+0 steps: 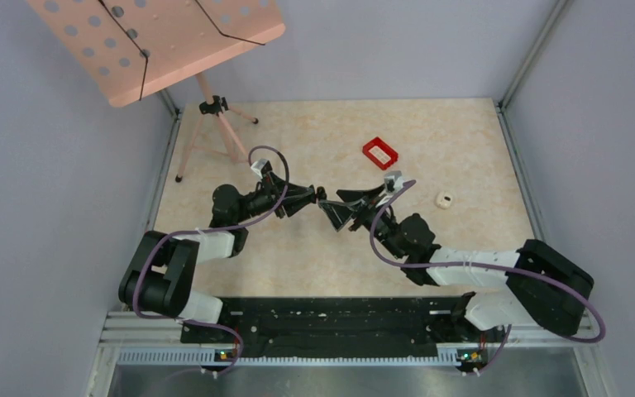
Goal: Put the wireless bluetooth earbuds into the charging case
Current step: Place the earbud in the charging case.
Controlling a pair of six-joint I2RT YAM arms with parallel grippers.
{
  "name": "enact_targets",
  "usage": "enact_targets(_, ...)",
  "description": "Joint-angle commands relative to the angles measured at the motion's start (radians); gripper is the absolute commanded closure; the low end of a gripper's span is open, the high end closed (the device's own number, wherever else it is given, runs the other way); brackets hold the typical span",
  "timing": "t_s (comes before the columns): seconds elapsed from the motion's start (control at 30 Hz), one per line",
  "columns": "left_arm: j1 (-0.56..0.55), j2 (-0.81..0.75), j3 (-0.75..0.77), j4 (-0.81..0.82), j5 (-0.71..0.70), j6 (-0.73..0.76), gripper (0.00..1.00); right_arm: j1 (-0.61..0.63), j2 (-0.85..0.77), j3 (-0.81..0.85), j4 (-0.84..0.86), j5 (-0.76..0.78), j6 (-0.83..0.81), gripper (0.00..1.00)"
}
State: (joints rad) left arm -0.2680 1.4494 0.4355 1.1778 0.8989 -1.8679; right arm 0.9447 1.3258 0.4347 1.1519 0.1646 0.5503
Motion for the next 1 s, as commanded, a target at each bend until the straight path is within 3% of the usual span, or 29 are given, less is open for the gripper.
enact_targets(0.0,0.000,0.000,0.002,0.062,-0.015,0.024,1.00,-0.003,-0.106,0.055,-0.185,0.023,0.002,0.18)
enact_targets(0.17,0.000,-0.037,0.014,-0.021,-0.002,0.088,1.00,-0.004,-0.173,0.134,-0.422,-0.012,0.033,0.17)
enact_targets(0.23,0.000,-0.051,0.018,-0.066,-0.001,0.118,1.00,-0.005,-0.205,0.124,-0.445,0.010,0.065,0.26)
enact_targets(0.33,0.000,-0.060,0.021,-0.097,0.000,0.141,1.00,-0.004,-0.230,0.120,-0.492,0.034,0.093,0.49)
enact_targets(0.37,0.000,-0.059,0.023,-0.096,0.000,0.141,1.00,-0.004,-0.229,0.132,-0.527,0.042,0.094,0.53)
enact_targets(0.5,0.000,-0.050,0.022,-0.088,0.001,0.144,1.00,-0.006,-0.191,0.210,-0.647,0.058,0.094,0.53)
enact_targets(0.8,0.000,-0.052,0.022,-0.107,0.006,0.162,1.00,-0.006,-0.152,0.246,-0.664,0.038,0.092,0.55)
enact_targets(0.97,0.000,-0.073,0.022,-0.161,0.005,0.193,1.00,-0.005,-0.147,0.245,-0.643,0.014,0.096,0.63)
